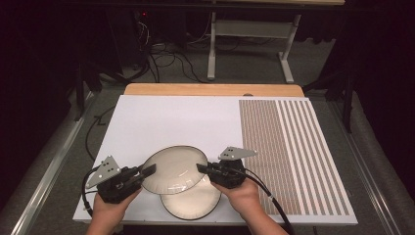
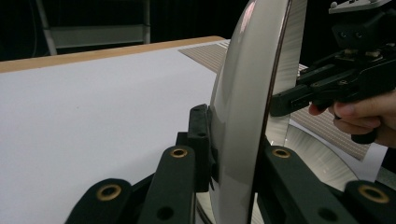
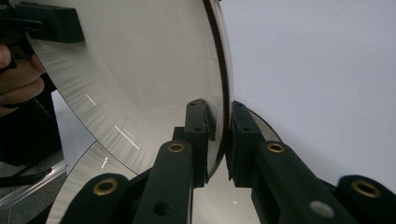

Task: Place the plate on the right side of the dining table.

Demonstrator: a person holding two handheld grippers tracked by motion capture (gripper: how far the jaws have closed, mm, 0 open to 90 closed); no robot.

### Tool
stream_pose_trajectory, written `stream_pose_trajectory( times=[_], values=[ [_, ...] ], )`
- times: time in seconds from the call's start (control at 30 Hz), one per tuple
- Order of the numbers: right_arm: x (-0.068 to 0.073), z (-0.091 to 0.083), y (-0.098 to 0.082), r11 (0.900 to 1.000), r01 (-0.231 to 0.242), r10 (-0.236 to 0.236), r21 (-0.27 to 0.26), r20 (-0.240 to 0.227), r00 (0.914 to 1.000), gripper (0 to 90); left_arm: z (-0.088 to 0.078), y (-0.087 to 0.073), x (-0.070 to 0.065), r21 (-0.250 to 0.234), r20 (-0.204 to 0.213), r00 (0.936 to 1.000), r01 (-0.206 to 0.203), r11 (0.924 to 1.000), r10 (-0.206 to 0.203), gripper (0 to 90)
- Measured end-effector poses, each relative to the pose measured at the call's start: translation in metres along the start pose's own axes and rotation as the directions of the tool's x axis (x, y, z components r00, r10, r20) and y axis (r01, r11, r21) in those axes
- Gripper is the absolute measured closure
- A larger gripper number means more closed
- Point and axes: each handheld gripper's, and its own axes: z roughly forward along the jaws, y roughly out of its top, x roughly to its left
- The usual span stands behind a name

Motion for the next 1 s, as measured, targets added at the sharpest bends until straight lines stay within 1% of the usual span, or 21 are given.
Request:
stream_pose_trajectory(
  times=[0.03, 0.07, 0.1, 0.13, 0.23, 0.27, 0.3, 0.4, 0.5, 0.6, 0.63, 0.7, 0.73, 0.77, 0.8, 0.83, 0.87, 0.9, 0.93, 0.97, 1.0],
  values=[
    [0.000, -0.005, 0.000, 1.000, 0.002, -0.002, 0.003, 0.009, 1.0000, 82.6, 0.003, 0.002, -0.002, 0.005, 0.003, 1.0000, -0.001, 1.0000, 0.001, 80.1],
    [0.000, -0.005, 0.000, 1.000, 0.002, -0.002, 0.003, 0.009, 1.0000, 82.6, 0.003, 0.002, -0.002, 0.005, 0.003, 1.0000, -0.001, 1.0000, 0.001, 80.1],
    [-0.002, -0.008, 0.000, 1.000, 0.013, -0.013, 0.002, 0.017, 0.9998, 82.8, 0.006, 0.003, -0.004, 0.007, 0.001, 1.0000, 0.003, 1.0000, -0.003, 79.9],
    [-0.003, -0.010, 0.000, 1.000, 0.011, -0.011, -0.002, 0.019, 0.9998, 83.0, 0.008, 0.004, -0.004, 0.003, 0.001, 0.9999, 0.012, 0.9999, -0.012, 79.6],
    [-0.003, -0.015, 0.001, 1.000, 0.012, -0.012, -0.007, 0.022, 0.9997, 83.5, 0.011, 0.006, -0.006, -0.001, 0.006, 0.9998, 0.021, 0.9998, -0.021, 79.0],
    [-0.005, -0.022, 0.002, 1.000, 0.022, -0.022, -0.010, 0.017, 0.9996, 84.0, 0.013, 0.008, -0.009, -0.005, 0.013, 0.9997, 0.021, 0.9998, -0.021, 78.9],
    [-0.005, -0.025, 0.003, 1.000, 0.024, -0.024, -0.009, 0.021, 0.9995, 84.2, 0.014, 0.009, -0.010, -0.008, 0.015, 0.9997, 0.018, 0.9998, -0.018, 78.9],
    [-0.006, -0.035, 0.005, 0.999, 0.026, -0.026, -0.018, 0.025, 0.9993, 84.6, 0.019, 0.014, -0.013, -0.015, 0.029, 0.9992, 0.028, 0.9995, -0.028, 78.3],
    [-0.007, -0.044, 0.007, 0.999, 0.029, -0.028, -0.024, 0.047, 0.9985, 84.5, 0.025, 0.019, -0.017, -0.021, 0.042, 0.9989, 0.020, 0.9996, -0.019, 78.3],
    [-0.011, -0.054, 0.007, 0.999, 0.026, -0.025, -0.030, 0.055, 0.9982, 84.6, 0.033, 0.025, -0.022, -0.018, 0.056, 0.9981, 0.027, 0.9995, -0.026, 78.4],
    [-0.013, -0.058, 0.007, 0.999, 0.026, -0.025, -0.031, 0.057, 0.9980, 84.7, 0.033, 0.025, -0.022, -0.018, 0.056, 0.9981, 0.027, 0.9995, -0.026, 78.5],
    [-0.017, -0.066, 0.006, 0.999, 0.021, -0.019, -0.037, 0.058, 0.9981, 84.8, 0.043, 0.030, -0.028, -0.004, 0.085, 0.9955, 0.042, 0.9991, -0.041, 78.7],
    [-0.020, -0.071, 0.006, 0.999, 0.015, -0.013, -0.038, 0.061, 0.9980, 84.8, 0.047, 0.031, -0.030, 0.002, 0.092, 0.9949, 0.040, 0.9992, -0.040, 78.9],
    [-0.020, -0.071, 0.006, 0.999, 0.015, -0.013, -0.038, 0.061, 0.9980, 84.8, 0.047, 0.031, -0.030, 0.002, 0.092, 0.9949, 0.040, 0.9992, -0.040, 79.0],
    [-0.024, -0.080, 0.003, 0.999, 0.011, -0.007, -0.044, 0.070, 0.9975, 84.9, 0.056, 0.033, -0.036, 0.018, 0.101, 0.9943, 0.032, 0.9993, -0.034, 79.0],
    [-0.024, -0.080, 0.003, 0.999, 0.011, -0.007, -0.044, 0.070, 0.9975, 84.9, 0.056, 0.033, -0.036, 0.018, 0.101, 0.9943, 0.032, 0.9993, -0.034, 79.0],
    [-0.029, -0.089, 0.000, 0.999, 0.014, -0.011, -0.042, 0.087, 0.9961, 84.9, 0.065, 0.035, -0.041, 0.029, 0.114, 0.9930, 0.028, 0.9992, -0.031, 79.0],
    [-0.029, -0.089, 0.000, 0.999, 0.014, -0.011, -0.042, 0.087, 0.9961, 84.9, 0.065, 0.035, -0.041, 0.029, 0.114, 0.9930, 0.028, 0.9992, -0.031, 79.0],
    [-0.034, -0.097, -0.003, 0.999, 0.016, -0.012, -0.041, 0.102, 0.9947, 84.8, 0.074, 0.036, -0.046, 0.039, 0.126, 0.9916, 0.025, 0.9989, -0.029, 79.1],
    [-0.034, -0.097, -0.003, 0.999, 0.016, -0.012, -0.041, 0.102, 0.9947, 84.8, 0.074, 0.036, -0.046, 0.039, 0.126, 0.9916, 0.025, 0.9989, -0.029, 79.1],
    [-0.039, -0.106, -0.006, 0.999, 0.014, -0.009, -0.042, 0.116, 0.9932, 84.7, 0.083, 0.038, -0.050, 0.051, 0.129, 0.9914, 0.016, 0.9986, -0.023, 79.1]
  ],
)
